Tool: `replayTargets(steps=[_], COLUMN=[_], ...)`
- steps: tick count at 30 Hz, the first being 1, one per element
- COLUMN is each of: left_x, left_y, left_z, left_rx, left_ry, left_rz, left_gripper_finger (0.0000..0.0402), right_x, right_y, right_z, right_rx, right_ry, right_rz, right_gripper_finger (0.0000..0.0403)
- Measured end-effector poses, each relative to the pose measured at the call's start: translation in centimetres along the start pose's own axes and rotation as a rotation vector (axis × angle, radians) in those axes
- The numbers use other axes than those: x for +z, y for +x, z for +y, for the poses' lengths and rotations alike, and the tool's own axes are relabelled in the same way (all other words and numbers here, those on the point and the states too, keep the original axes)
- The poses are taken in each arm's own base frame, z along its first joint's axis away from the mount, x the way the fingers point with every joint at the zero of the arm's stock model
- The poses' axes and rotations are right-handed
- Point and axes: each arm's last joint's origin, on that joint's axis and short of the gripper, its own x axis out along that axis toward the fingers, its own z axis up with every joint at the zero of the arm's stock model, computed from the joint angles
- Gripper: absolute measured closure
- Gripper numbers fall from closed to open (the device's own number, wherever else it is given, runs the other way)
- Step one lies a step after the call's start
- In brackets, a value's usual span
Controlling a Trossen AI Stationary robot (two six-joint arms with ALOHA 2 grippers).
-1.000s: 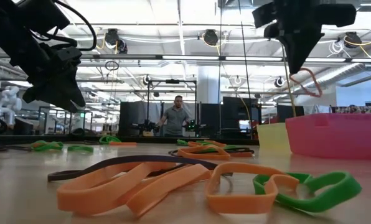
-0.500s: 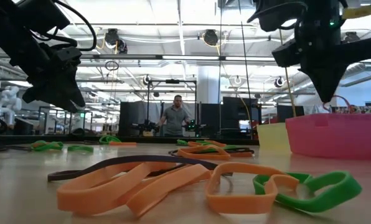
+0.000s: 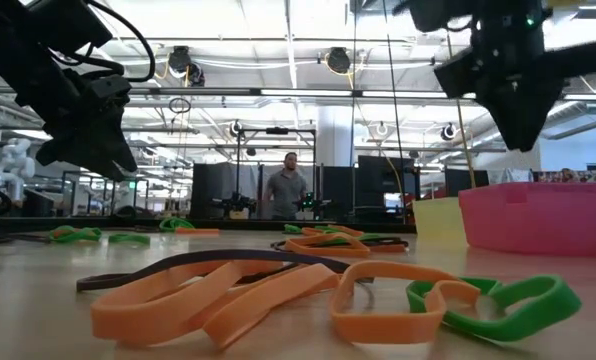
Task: Sort rubber bands into baskets
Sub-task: Put the orange rubber band into the red bin
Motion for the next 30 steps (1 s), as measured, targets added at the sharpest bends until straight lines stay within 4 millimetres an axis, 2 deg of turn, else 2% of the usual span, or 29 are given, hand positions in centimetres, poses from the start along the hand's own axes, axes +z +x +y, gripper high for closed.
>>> replayTargets(steps=[4, 7, 11, 14, 18, 22, 30], left_x=[0.0, 0.1, 0.1, 0.1, -0.1, -0.4, -0.9], left_y=[0.0, 0.0, 0.0, 0.0, 0.0, 0.0, -0.1], left_z=[0.0, 0.1, 0.1, 0.1, 0.1, 0.1, 0.4], left_rx=[0.014, 0.018, 0.019, 0.019, 0.000, -0.026, -0.033], left_ry=[0.000, 0.008, 0.009, 0.016, 0.085, 0.124, 0.185], left_rz=[-0.017, -0.021, -0.022, -0.021, 0.014, 0.083, 0.167], left_gripper_finger=[0.0227, 0.0227, 0.0227, 0.0227, 0.0226, 0.0227, 0.0226], right_x=[0.7, 2.3, 5.5, 8.5, 12.5, 16.3, 23.3], right_y=[-1.7, -3.1, -4.9, -6.5, -7.0, -6.0, -0.5], right_z=[-0.3, -0.4, -0.2, 0.3, 2.0, 4.1, 7.5], right_rx=[0.017, 0.054, 0.193, 0.312, 0.324, 0.327, 0.260], right_ry=[0.055, 0.147, 0.237, 0.178, 0.067, 0.036, 0.000], right_rz=[-0.099, -0.281, -0.636, -0.925, -1.203, -1.402, -1.683], right_gripper_finger=[0.0317, 0.0316, 0.0318, 0.0318, 0.0318, 0.0319, 0.0319])
